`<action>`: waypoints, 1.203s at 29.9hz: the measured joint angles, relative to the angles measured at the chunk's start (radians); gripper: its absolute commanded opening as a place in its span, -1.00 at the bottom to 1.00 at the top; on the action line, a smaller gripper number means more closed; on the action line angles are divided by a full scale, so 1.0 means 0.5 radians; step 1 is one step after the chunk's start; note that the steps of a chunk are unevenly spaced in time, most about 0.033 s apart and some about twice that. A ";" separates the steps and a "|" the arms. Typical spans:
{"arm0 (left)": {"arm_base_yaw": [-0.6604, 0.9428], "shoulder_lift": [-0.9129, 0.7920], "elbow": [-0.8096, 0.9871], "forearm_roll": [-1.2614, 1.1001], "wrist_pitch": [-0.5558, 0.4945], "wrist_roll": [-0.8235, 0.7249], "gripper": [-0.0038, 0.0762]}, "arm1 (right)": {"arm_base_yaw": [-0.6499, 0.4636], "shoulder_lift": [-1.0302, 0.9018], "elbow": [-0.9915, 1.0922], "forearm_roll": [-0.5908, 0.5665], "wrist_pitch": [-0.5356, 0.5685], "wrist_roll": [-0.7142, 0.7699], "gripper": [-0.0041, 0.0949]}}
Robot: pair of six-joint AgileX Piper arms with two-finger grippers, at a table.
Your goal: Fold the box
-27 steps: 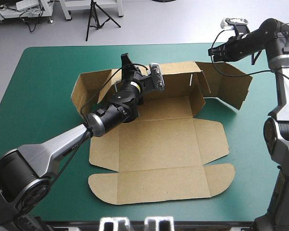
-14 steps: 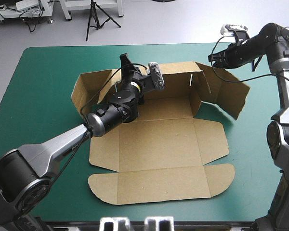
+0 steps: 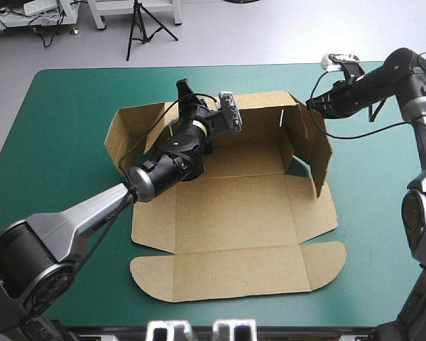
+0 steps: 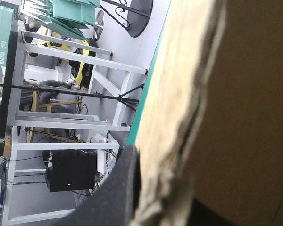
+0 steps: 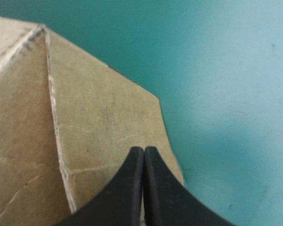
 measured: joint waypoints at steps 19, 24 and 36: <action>-0.002 0.019 -0.010 -0.016 0.042 0.302 -0.92 | -0.220 -0.220 0.955 0.880 -0.291 -1.167 -0.95; -0.004 0.021 -0.010 -0.019 0.050 0.338 -0.92 | -0.224 -0.220 1.242 1.275 -0.408 -1.726 -0.94; -0.005 0.021 -0.010 -0.020 0.055 0.339 -0.92 | -0.224 -0.313 1.248 1.079 -0.479 -1.924 -0.44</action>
